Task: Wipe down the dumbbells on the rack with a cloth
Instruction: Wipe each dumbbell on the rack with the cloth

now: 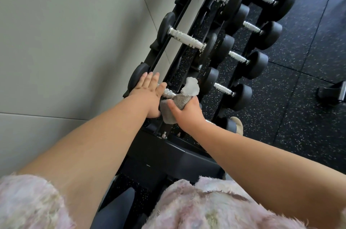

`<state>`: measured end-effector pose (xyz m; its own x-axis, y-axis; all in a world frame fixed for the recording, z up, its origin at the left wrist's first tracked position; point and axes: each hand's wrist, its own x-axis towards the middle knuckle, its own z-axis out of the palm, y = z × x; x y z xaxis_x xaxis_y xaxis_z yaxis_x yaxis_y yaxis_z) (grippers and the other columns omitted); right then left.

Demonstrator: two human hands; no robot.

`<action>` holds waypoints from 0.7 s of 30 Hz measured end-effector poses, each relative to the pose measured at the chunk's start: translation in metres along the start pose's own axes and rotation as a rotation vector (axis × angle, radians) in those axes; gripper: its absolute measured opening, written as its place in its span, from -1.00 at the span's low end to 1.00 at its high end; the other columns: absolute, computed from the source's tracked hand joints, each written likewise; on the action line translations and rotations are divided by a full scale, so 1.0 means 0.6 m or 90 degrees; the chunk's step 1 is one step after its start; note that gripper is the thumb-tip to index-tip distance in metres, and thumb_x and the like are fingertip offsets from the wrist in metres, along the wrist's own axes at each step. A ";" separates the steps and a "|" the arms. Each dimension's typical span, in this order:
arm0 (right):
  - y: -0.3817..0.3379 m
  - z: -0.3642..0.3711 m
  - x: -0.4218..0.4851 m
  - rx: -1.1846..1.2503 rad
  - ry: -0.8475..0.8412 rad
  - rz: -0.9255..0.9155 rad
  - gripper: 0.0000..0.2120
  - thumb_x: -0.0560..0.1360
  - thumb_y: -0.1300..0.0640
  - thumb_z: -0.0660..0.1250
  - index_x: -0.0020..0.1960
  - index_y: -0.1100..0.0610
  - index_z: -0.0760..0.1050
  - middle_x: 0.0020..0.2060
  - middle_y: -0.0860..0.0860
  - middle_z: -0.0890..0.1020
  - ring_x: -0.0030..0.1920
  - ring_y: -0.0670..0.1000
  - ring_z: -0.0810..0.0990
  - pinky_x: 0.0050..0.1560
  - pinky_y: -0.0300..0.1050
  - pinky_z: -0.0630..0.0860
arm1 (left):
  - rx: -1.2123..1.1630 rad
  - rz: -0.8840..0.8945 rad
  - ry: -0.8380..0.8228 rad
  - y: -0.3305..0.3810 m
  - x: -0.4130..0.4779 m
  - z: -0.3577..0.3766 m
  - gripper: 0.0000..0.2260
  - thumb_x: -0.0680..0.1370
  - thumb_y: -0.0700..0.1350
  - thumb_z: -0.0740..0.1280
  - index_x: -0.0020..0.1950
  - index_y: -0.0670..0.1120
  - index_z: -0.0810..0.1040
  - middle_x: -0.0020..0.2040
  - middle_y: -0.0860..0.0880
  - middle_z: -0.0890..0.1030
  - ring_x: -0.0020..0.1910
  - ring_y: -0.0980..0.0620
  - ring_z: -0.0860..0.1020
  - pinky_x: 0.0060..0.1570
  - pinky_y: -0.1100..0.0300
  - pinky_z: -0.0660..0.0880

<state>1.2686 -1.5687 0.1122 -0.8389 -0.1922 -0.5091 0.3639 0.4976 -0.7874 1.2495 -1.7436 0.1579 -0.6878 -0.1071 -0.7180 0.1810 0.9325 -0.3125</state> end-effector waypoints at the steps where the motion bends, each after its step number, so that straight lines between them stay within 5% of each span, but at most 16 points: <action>1: -0.002 0.004 0.001 0.005 0.010 0.006 -0.23 0.34 -0.50 0.35 0.28 0.07 0.44 0.04 -0.12 0.50 -0.01 -0.15 0.57 -0.03 -0.17 0.59 | 0.000 -0.001 -0.001 0.000 0.000 -0.001 -0.04 0.55 0.14 0.29 0.70 0.01 -0.32 0.62 -0.25 -0.47 0.61 -0.28 -0.46 0.57 -0.21 -0.42; 7: -0.039 0.007 0.028 0.068 0.064 0.121 -0.41 0.48 -0.35 0.26 0.15 0.17 0.49 -0.08 0.03 0.62 -0.11 0.02 0.63 -0.18 -0.11 0.56 | -0.008 0.006 -0.002 -0.001 -0.002 -0.011 -0.05 0.56 0.08 0.32 0.71 0.01 -0.29 0.62 -0.25 -0.48 0.61 -0.27 -0.46 0.58 -0.19 -0.42; 9: -0.056 -0.001 0.047 0.012 0.069 0.160 -0.43 0.53 -0.27 0.22 0.30 0.17 0.46 0.06 0.06 0.58 -0.04 0.04 0.58 -0.11 -0.10 0.55 | -0.005 0.008 -0.002 0.000 -0.006 -0.010 -0.05 0.56 0.08 0.32 0.71 0.01 -0.29 0.62 -0.26 -0.48 0.61 -0.27 -0.46 0.57 -0.19 -0.43; 12: -0.083 -0.029 0.082 -0.101 0.073 0.164 -0.55 0.69 0.12 0.16 0.54 0.22 0.26 0.35 0.20 0.46 0.26 0.19 0.53 0.02 -0.03 0.50 | -0.001 -0.001 -0.018 0.004 -0.009 -0.005 -0.07 0.58 0.07 0.29 0.70 0.01 -0.34 0.60 -0.26 -0.51 0.59 -0.27 -0.50 0.56 -0.21 -0.44; 15: -0.101 -0.044 0.066 -0.135 0.017 0.190 -0.50 0.73 -0.05 0.09 0.53 0.25 0.33 0.37 0.29 0.50 0.30 0.26 0.54 0.25 0.10 0.49 | -0.002 -0.014 -0.028 0.007 -0.009 0.003 -0.07 0.58 0.05 0.27 0.68 0.01 -0.39 0.57 -0.26 -0.55 0.56 -0.29 -0.53 0.55 -0.24 -0.44; 19: -0.075 -0.024 0.022 -0.157 -0.005 0.197 -0.44 0.74 -0.01 0.07 0.61 0.29 0.11 0.33 0.34 0.47 0.05 0.20 0.55 -0.08 -0.06 0.50 | 0.002 -0.019 -0.030 0.007 -0.008 0.006 -0.07 0.58 0.03 0.26 0.67 0.02 -0.41 0.55 -0.26 -0.58 0.55 -0.28 -0.54 0.55 -0.22 -0.46; 21: -0.066 -0.025 -0.005 -0.088 -0.032 0.215 -0.34 0.72 -0.18 0.02 0.39 0.42 0.38 0.21 0.33 0.56 0.09 0.26 0.56 -0.06 -0.03 0.44 | 0.001 -0.017 -0.028 0.007 -0.011 0.004 -0.08 0.58 0.01 0.25 0.67 0.02 -0.40 0.54 -0.27 -0.58 0.55 -0.28 -0.55 0.54 -0.21 -0.47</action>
<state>1.2507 -1.5754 0.1503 -0.6586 -0.0370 -0.7516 0.5561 0.6489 -0.5193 1.2565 -1.7398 0.1600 -0.6605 -0.1474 -0.7362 0.1643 0.9284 -0.3333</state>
